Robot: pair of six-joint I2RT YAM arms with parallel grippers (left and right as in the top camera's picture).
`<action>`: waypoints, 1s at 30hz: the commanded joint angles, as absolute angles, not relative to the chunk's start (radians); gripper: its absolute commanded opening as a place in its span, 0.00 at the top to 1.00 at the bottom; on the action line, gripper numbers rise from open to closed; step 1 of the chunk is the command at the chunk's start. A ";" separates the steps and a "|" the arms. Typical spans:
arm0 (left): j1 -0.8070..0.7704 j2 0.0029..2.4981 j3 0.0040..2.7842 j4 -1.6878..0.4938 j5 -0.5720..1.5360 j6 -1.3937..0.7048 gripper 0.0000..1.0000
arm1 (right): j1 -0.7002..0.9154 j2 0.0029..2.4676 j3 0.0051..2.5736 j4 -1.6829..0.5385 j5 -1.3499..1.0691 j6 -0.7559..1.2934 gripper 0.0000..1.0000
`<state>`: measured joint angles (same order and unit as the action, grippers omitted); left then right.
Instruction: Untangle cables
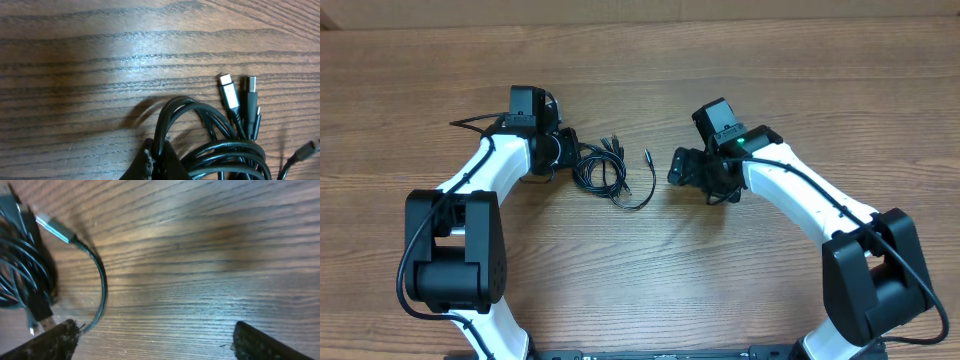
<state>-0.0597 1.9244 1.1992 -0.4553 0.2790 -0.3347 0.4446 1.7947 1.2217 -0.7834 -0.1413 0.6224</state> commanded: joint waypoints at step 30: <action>-0.117 1.599 1.259 -0.604 0.759 -0.079 0.96 | 0.525 1.794 1.190 -0.430 -0.439 0.448 0.09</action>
<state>-0.0994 1.6138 1.2388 -0.6006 0.6628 -0.0570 0.5186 1.7947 1.1889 -0.4446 -0.4339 0.4271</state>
